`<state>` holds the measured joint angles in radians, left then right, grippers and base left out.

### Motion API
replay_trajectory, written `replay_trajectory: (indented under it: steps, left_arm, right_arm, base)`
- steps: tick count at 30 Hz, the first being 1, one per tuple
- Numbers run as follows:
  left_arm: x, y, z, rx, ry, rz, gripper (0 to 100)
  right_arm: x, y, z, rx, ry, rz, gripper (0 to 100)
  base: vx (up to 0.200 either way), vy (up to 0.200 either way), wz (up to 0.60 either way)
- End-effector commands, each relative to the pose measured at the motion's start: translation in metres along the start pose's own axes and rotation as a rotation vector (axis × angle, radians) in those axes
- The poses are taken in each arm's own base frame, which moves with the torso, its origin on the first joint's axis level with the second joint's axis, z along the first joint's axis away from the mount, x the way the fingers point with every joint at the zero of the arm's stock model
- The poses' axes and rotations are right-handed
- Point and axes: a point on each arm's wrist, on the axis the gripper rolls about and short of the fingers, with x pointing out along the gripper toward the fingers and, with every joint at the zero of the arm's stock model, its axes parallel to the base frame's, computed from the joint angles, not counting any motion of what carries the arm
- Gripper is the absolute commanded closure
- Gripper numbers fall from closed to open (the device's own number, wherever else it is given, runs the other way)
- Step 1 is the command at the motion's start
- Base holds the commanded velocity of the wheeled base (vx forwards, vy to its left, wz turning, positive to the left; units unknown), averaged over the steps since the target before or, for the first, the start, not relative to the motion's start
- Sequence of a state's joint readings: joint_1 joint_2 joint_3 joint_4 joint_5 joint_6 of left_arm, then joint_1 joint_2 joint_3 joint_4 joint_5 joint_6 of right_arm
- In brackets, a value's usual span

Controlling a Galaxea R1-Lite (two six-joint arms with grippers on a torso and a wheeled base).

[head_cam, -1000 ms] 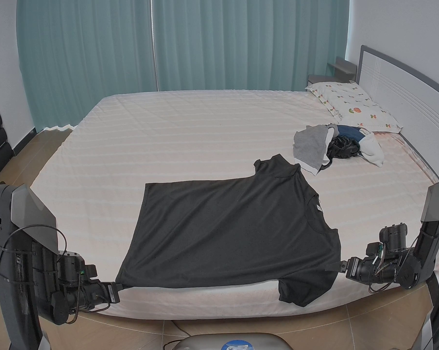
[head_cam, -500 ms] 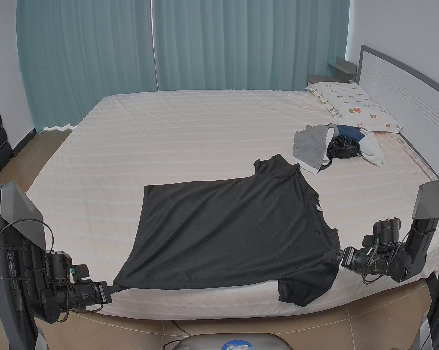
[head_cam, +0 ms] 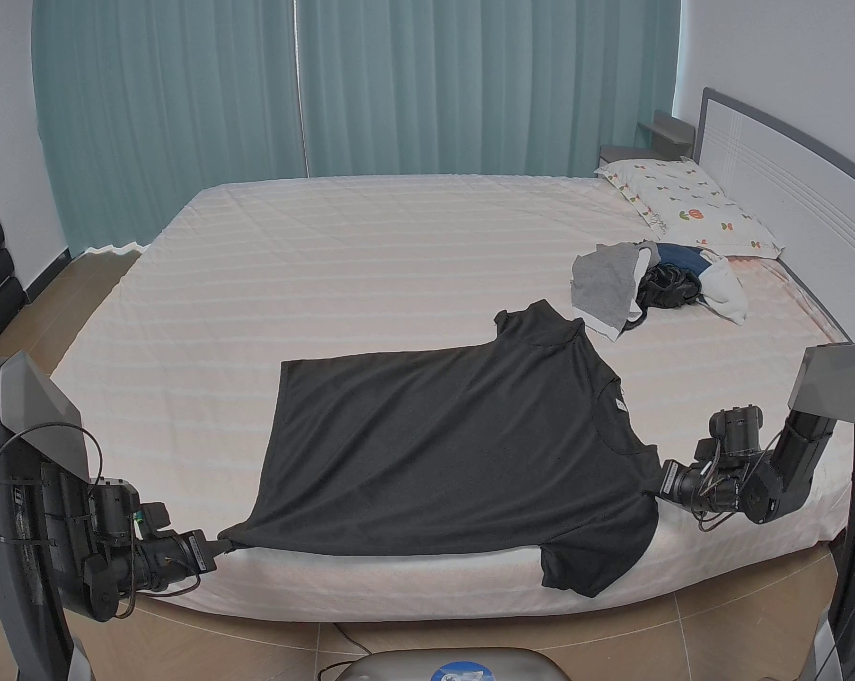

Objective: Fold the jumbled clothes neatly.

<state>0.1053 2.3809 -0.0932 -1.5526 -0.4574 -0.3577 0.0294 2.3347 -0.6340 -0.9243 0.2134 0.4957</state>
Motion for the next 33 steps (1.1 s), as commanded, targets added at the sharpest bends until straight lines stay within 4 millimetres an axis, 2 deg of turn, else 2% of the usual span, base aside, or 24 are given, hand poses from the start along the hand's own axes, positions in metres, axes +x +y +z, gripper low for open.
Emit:
replay_trajectory:
  steps: [1, 8, 12, 15, 16, 18, 24, 27, 29, 30, 33]
  left_arm:
    - [-0.002, -0.003, 0.006, 0.017, -0.037, -0.010, 100]
    - [-0.002, -0.004, 0.009, 0.023, -0.050, -0.013, 100]
    - [-0.002, -0.004, 0.009, 0.023, -0.050, -0.013, 100]
    - [-0.001, -0.004, 0.008, 0.022, -0.047, -0.011, 100]
    - [-0.001, -0.004, 0.008, 0.022, -0.047, -0.011, 100]
    - [-0.001, -0.004, 0.008, 0.022, -0.047, -0.011, 100]
    - [-0.001, -0.004, 0.009, 0.023, -0.048, -0.012, 100]
    - [-0.001, -0.004, 0.009, 0.024, -0.050, -0.011, 100]
    - [-0.001, -0.004, 0.009, 0.024, -0.050, -0.011, 100]
    - [-0.001, -0.004, 0.009, 0.024, -0.051, -0.009, 100]
    - [-0.001, -0.004, 0.009, 0.024, -0.051, -0.009, 100]
  right_arm:
    - [0.010, 0.004, 0.018, -0.004, -0.058, 0.016, 100]
    - [0.017, 0.011, 0.042, -0.019, -0.131, 0.049, 100]
    - [0.029, 0.013, 0.046, -0.020, -0.117, 0.046, 100]
    - [0.039, 0.010, 0.042, -0.024, -0.093, 0.042, 100]
    - [0.039, 0.010, 0.042, -0.024, -0.094, 0.043, 0]
    - [0.040, 0.010, 0.041, -0.021, -0.090, 0.050, 0]
    - [0.013, 0.000, 0.046, 0.006, -0.081, 0.072, 0]
    - [-0.011, -0.009, 0.027, -0.038, 0.003, 0.139, 0]
    - [-0.015, -0.015, 0.021, -0.077, 0.017, 0.156, 0]
    - [-0.016, -0.021, 0.009, -0.112, 0.042, 0.153, 0]
    - [-0.014, -0.024, 0.001, -0.122, 0.066, 0.147, 0]
  base:
    - [0.000, 0.000, 0.00]
    - [0.000, 0.000, 0.00]
    - [0.000, 0.000, 0.00]
    - [0.000, 0.000, 0.00]
    - [0.000, 0.000, 0.00]
    - [0.000, 0.000, 0.00]
    - [0.000, 0.000, 0.00]
    - [0.000, 0.000, 0.00]
    - [0.000, 0.000, 0.00]
    - [0.000, 0.000, 0.00]
    - [0.000, 0.000, 0.00]
